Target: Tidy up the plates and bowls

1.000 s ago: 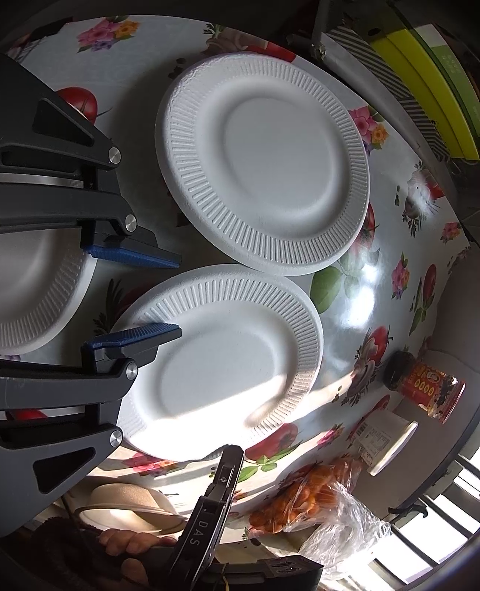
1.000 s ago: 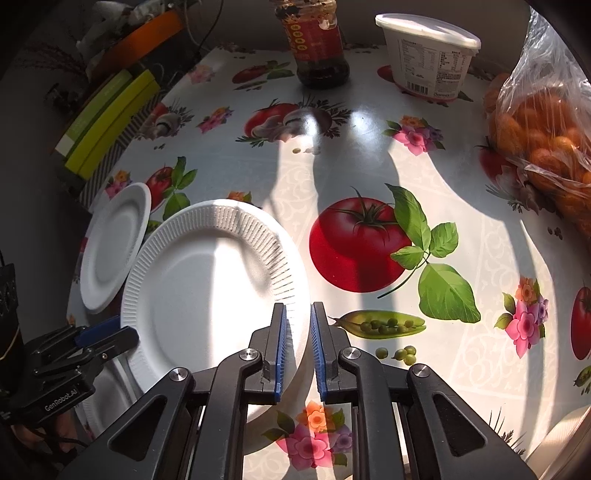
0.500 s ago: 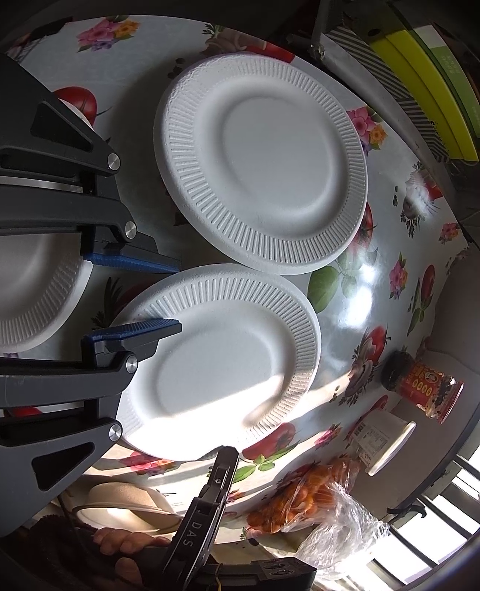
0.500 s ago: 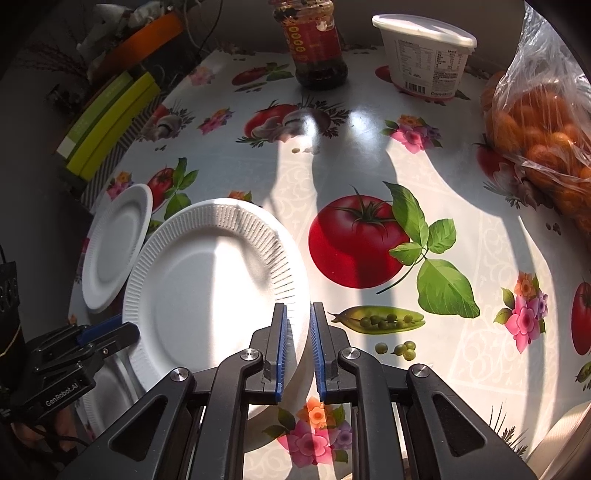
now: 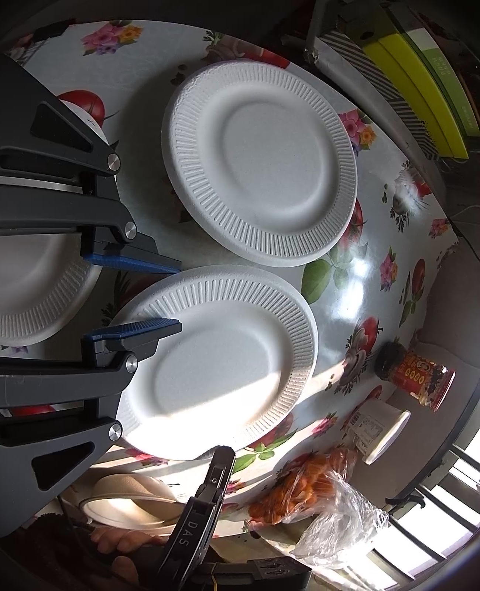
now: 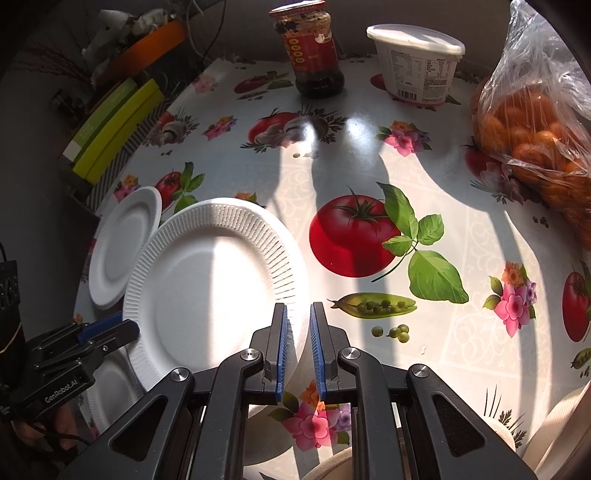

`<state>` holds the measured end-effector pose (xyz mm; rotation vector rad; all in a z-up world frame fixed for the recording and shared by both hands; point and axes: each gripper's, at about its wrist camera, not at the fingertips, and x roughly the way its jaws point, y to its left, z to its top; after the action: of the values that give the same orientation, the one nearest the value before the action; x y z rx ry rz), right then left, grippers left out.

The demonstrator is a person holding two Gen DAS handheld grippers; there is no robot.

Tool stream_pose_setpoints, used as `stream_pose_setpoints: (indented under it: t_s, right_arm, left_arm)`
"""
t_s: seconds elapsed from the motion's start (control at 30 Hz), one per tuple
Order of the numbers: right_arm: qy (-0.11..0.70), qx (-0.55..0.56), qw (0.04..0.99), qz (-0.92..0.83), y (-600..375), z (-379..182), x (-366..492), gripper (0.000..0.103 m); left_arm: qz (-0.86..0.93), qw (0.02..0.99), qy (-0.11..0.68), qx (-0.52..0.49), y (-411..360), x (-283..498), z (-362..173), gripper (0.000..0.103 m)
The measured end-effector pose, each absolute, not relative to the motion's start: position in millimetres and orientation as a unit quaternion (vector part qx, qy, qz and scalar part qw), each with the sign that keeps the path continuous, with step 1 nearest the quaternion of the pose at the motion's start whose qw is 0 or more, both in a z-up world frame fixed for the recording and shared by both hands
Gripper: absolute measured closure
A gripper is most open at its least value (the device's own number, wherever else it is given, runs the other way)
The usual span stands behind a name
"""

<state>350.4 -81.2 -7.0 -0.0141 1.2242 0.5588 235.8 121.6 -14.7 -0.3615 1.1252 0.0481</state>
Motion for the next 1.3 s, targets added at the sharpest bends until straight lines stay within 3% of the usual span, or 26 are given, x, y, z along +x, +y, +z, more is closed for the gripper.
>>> stream_pose_setpoints:
  t_s: [1.3]
  right_arm:
    - [0.529, -0.023, 0.784, 0.324, -47, 26, 240, 0.09]
  left_arm:
    - [0.067, 0.852, 0.482, -0.193, 154, 110, 9, 0.077]
